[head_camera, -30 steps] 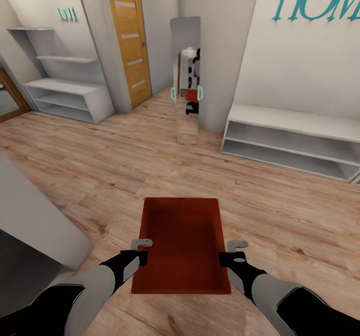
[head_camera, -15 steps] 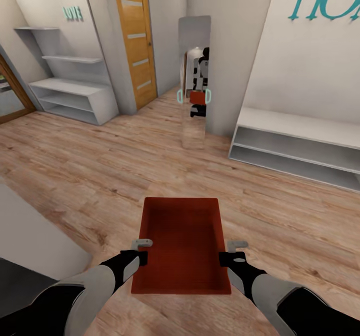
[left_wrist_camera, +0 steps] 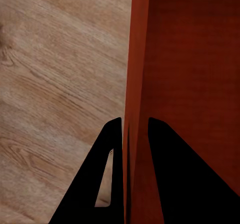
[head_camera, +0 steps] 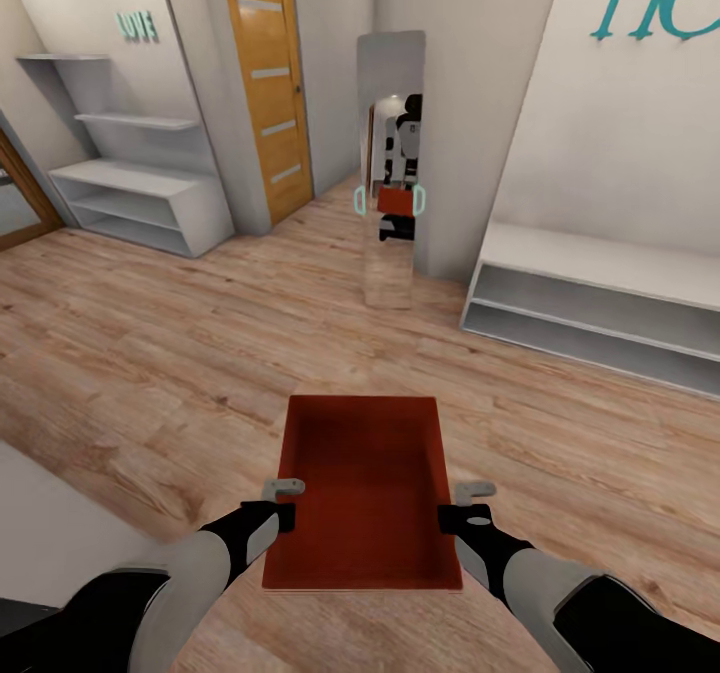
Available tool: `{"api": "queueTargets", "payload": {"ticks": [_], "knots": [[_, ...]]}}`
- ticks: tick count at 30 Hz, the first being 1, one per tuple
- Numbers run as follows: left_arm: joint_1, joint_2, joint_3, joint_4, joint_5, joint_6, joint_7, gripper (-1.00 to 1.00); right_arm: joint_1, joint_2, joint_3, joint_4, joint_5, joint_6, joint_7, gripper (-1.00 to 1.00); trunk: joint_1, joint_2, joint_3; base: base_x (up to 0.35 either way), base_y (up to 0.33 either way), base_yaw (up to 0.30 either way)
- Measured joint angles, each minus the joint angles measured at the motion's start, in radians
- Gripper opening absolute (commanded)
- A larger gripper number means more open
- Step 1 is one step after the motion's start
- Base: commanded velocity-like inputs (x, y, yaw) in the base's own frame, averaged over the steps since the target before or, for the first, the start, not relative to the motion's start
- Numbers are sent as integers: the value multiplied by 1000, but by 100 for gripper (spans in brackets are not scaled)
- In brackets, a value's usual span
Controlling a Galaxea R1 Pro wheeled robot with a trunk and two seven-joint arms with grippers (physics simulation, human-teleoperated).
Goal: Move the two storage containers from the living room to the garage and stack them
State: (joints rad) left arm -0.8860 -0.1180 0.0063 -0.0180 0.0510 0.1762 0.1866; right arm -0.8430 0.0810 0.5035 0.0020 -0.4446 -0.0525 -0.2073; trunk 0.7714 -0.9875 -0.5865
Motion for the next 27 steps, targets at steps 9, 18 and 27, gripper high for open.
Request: {"api": "queueTargets", "payload": {"ticks": [9, 18, 27], "knots": [[0, 0, -1, 0, 1, 0, 0, -100, 0, 1, 0, 0, 0, 0, 0, -100, 0, 0, 0, 322, 0, 0], [0, 0, -1, 0, 2, 0, 0, -100, 0, 2, 0, 0, 0, 0, 0, -100, 0, 0, 0, 322, 0, 0], [0, 0, -1, 0, 0, 0, 0, -100, 0, 0, 0, 0, 0, 1, 0, -100, 0, 0, 0, 322, 0, 0]]}}
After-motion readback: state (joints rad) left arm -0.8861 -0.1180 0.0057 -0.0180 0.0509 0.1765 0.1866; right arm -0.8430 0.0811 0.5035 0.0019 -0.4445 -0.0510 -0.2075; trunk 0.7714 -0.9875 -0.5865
